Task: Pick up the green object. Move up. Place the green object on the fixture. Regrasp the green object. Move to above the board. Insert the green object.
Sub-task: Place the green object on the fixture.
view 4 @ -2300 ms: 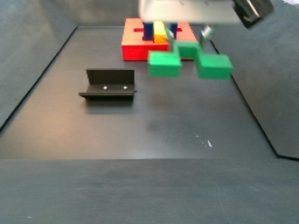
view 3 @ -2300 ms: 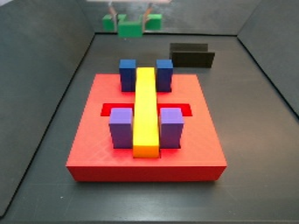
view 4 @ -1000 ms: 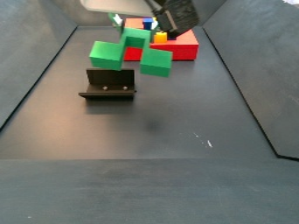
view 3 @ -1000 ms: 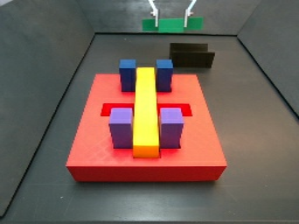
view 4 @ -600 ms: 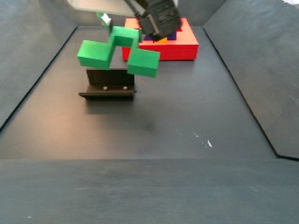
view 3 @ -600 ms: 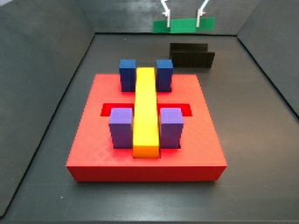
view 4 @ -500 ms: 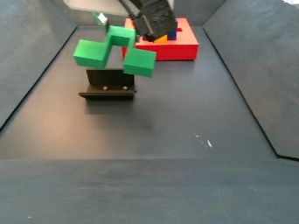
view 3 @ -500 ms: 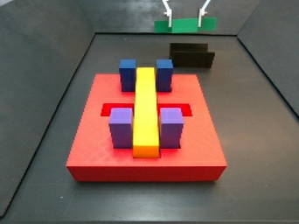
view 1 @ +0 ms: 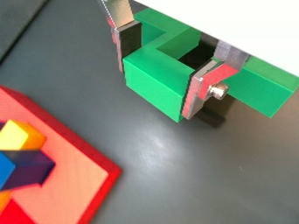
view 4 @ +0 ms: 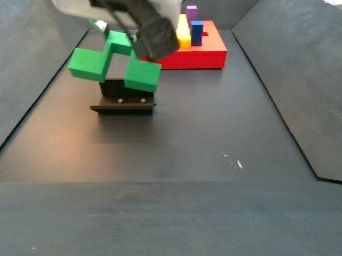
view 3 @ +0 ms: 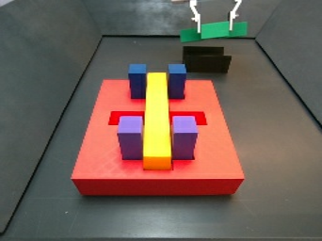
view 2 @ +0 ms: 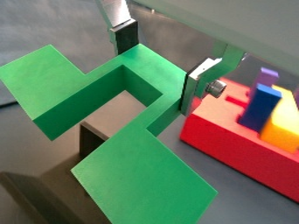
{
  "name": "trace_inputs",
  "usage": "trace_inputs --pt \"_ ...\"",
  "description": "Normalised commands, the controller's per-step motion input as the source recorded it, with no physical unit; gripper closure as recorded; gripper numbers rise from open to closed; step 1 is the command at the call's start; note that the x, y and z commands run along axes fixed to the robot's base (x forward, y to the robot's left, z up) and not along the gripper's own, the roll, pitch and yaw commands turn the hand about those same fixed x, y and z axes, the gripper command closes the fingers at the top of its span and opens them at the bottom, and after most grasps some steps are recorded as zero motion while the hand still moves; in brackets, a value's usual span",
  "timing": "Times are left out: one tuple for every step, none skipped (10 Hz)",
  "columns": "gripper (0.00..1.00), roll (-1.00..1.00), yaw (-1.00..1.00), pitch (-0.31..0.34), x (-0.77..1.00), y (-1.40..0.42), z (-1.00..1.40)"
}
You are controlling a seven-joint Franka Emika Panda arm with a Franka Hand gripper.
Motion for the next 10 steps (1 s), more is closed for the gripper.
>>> trace_inputs --pt "1.00 -0.70 0.20 -0.097 0.52 0.13 -0.24" --pt "1.00 -0.46 0.25 0.000 0.49 0.05 -0.26" --pt "1.00 0.00 0.35 0.034 0.10 0.00 -0.05" --pt "1.00 0.01 0.00 0.000 0.03 0.00 -0.09" --pt "1.00 0.15 -0.06 0.677 0.22 0.00 -0.24" --pt "1.00 0.00 -0.15 0.854 0.39 0.00 -0.32" --pt "1.00 0.00 -0.27 0.743 0.47 0.00 -0.24" --pt "1.00 -0.08 -0.27 0.426 0.36 0.07 -0.15" --pt "1.00 -0.37 -0.27 0.000 0.23 0.17 -0.21" --pt "1.00 -0.43 -0.26 0.000 0.19 0.24 -0.23"
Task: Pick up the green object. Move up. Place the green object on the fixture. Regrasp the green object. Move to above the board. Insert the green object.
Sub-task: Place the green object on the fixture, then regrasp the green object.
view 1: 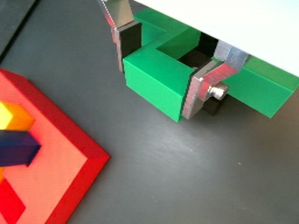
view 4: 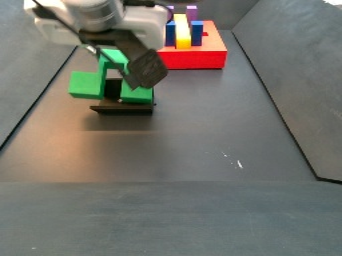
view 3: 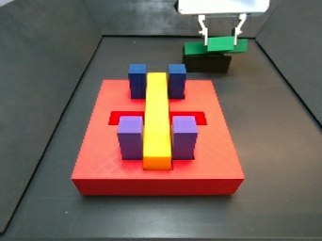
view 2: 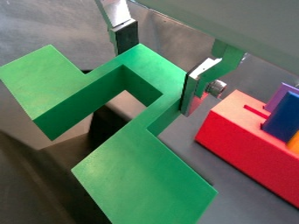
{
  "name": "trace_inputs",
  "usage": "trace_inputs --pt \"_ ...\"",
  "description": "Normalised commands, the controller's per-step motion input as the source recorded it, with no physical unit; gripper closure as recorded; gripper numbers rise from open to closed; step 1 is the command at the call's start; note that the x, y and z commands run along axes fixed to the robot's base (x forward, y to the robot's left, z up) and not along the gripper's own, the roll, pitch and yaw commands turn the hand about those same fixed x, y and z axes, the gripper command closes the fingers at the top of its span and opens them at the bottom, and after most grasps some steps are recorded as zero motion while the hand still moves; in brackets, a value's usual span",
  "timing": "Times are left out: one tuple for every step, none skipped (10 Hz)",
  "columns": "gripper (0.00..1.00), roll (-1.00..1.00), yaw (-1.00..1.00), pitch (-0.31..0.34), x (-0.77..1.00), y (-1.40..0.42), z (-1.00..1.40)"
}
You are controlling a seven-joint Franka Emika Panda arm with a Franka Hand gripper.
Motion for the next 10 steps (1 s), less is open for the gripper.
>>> trace_inputs --pt "1.00 -0.44 -0.12 -0.034 0.08 0.25 -0.19" --pt "1.00 -0.53 -0.02 -0.166 0.00 0.18 -0.20" --pt "1.00 -0.11 0.00 -0.054 -0.02 0.00 -0.09" --pt "1.00 0.08 -0.18 0.000 -0.19 0.00 -0.13" --pt "1.00 0.13 -0.07 0.100 -0.05 0.00 -0.09" --pt "1.00 0.09 -0.04 0.040 -0.01 0.00 -0.03" --pt "1.00 0.00 0.00 0.000 0.00 0.00 0.00" --pt "0.00 0.00 0.00 0.000 0.00 0.00 0.00" --pt "0.00 -0.09 0.00 0.000 0.00 0.08 0.09" --pt "0.00 -0.21 0.00 0.000 0.00 0.27 0.48"
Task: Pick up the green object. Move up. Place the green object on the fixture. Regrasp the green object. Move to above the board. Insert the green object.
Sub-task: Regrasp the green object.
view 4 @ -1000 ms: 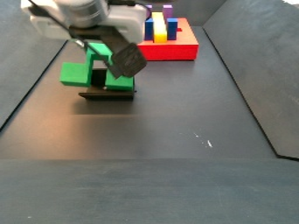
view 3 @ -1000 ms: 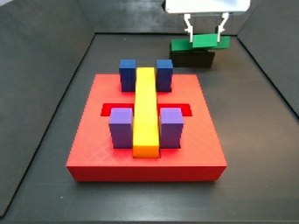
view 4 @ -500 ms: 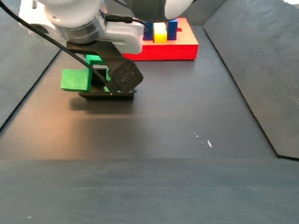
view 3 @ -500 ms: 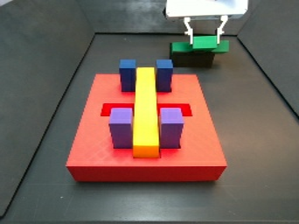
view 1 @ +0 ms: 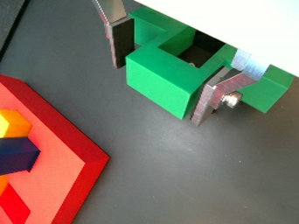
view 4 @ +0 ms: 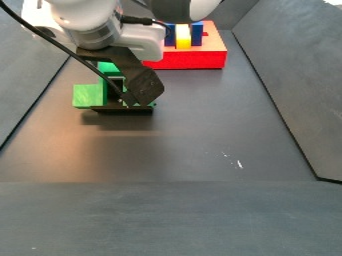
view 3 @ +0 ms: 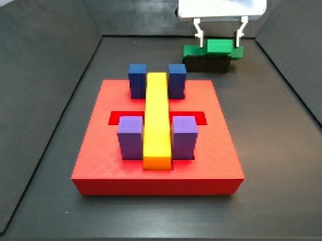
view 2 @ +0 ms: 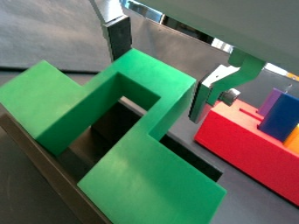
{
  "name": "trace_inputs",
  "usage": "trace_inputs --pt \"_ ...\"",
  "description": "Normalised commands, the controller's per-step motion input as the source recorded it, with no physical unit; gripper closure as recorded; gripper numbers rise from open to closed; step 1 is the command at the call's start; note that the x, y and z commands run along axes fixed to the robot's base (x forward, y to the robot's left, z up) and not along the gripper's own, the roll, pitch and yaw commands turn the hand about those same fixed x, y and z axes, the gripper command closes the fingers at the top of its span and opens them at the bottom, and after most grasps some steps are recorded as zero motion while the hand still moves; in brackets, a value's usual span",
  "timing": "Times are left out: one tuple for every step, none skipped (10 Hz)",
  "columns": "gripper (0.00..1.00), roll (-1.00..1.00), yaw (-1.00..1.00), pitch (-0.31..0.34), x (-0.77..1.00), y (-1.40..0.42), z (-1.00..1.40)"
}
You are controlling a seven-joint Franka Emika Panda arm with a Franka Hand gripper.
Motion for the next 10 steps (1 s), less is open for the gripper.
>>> trace_inputs --pt "0.00 -0.16 0.00 -0.017 0.00 0.15 0.71" --pt "0.00 0.00 0.00 -0.031 -0.08 0.01 0.64" --pt "0.00 0.25 0.02 -0.026 -0.01 -0.03 0.57" --pt "0.00 0.69 0.00 0.000 0.07 -0.16 0.67" --pt "0.00 1.00 0.00 0.000 0.24 -0.30 0.57" --pt "0.00 1.00 0.02 0.040 0.33 -0.31 0.33" --pt "0.00 1.00 0.03 0.060 0.34 -0.29 0.24" --pt "0.00 1.00 0.03 0.074 0.35 -0.27 0.15" --pt "0.00 1.00 0.07 0.120 0.20 -0.23 0.05" --pt "0.00 1.00 0.10 0.129 0.08 -0.21 0.01"
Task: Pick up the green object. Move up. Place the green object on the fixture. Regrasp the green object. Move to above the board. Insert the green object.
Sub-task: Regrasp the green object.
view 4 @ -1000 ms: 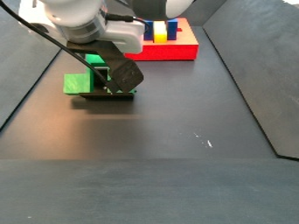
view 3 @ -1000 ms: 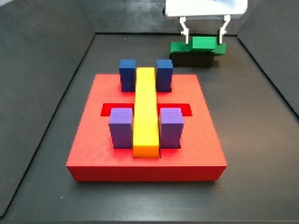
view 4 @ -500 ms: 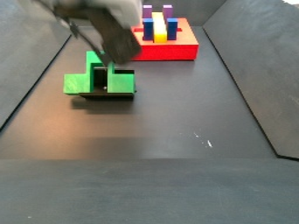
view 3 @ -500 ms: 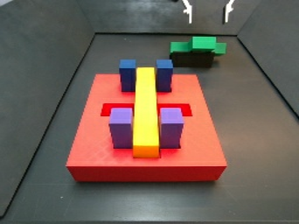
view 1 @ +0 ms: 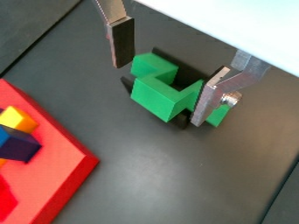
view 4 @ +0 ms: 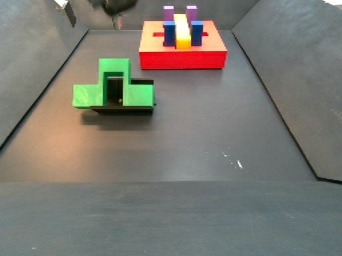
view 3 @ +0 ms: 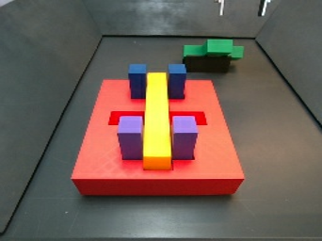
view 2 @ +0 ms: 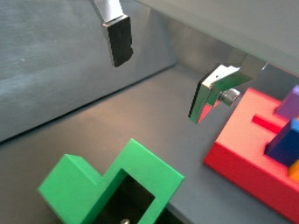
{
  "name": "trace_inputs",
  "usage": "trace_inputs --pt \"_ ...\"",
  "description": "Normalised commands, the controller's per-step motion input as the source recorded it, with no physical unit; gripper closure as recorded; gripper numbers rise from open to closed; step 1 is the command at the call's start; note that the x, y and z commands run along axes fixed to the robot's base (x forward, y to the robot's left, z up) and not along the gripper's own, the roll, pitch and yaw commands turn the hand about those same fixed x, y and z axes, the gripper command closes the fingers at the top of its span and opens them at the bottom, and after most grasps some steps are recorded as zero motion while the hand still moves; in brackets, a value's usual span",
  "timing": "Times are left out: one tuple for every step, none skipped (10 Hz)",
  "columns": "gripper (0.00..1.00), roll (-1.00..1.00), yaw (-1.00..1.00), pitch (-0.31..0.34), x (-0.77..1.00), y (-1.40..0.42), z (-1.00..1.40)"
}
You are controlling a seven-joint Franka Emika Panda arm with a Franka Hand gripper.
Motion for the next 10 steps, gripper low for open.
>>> trace_inputs --pt "0.00 1.00 0.11 0.131 0.05 -0.20 0.02" --pt "0.00 1.00 0.13 0.134 0.01 -0.20 0.03" --pt "0.00 1.00 0.14 0.123 0.00 -0.21 0.01" --pt "0.00 1.00 0.15 0.094 0.00 -0.23 0.00" --pt "0.00 1.00 0.15 0.066 0.01 -0.25 0.00" --pt "0.00 1.00 0.14 0.046 0.01 -0.26 0.00" --pt "0.00 1.00 0.12 0.046 0.03 -0.26 0.00" --pt "0.00 1.00 0.10 0.046 0.05 -0.25 0.00" --pt "0.00 1.00 0.06 0.040 0.09 -0.23 0.00" --pt "0.00 1.00 0.05 0.014 0.13 -0.26 0.00"
